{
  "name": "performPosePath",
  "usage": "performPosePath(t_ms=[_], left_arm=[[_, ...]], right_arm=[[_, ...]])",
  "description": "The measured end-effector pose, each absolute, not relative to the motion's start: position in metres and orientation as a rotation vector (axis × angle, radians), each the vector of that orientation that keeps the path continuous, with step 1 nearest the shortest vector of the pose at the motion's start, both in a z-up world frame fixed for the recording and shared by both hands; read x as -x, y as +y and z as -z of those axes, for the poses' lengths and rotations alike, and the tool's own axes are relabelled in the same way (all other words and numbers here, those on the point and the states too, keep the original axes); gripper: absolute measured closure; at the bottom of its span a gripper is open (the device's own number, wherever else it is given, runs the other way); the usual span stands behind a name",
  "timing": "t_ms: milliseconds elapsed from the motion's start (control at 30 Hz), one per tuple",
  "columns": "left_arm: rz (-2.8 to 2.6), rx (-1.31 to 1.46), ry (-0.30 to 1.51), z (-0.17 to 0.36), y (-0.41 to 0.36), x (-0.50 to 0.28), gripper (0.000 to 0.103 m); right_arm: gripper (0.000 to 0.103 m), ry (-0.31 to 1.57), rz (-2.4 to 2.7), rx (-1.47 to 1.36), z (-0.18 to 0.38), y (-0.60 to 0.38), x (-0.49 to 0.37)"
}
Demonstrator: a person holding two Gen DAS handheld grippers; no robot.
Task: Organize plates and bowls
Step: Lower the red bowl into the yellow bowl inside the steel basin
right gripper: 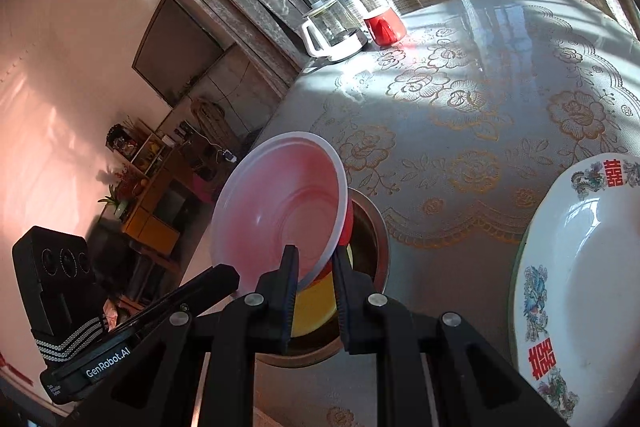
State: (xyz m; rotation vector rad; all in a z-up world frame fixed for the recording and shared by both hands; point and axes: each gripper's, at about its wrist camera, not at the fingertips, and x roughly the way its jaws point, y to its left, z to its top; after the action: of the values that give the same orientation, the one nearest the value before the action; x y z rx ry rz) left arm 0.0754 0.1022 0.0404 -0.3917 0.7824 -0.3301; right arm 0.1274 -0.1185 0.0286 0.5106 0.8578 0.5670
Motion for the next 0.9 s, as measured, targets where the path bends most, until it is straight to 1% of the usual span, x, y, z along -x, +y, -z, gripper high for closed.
performPosePath(t_ms=[367, 567, 900], left_arm=[[0.241, 0.409, 0.825, -0.019, 0.13, -0.073, 0.079], [0.2, 0.4, 0.888, -0.001, 0.133, -0.077, 0.079], [0.19, 0.337, 0.901, 0.007, 0.118, -0.086, 0.08]], right_arm=[[0.087, 0.969, -0.597, -0.45, -0.007, -0.088, -0.131], [0.087, 1.019, -0.566, -0.363, -0.001, -0.075, -0.132], [0.087, 1.024, -0.495, -0.306, 0.004, -0.077, -0.14]])
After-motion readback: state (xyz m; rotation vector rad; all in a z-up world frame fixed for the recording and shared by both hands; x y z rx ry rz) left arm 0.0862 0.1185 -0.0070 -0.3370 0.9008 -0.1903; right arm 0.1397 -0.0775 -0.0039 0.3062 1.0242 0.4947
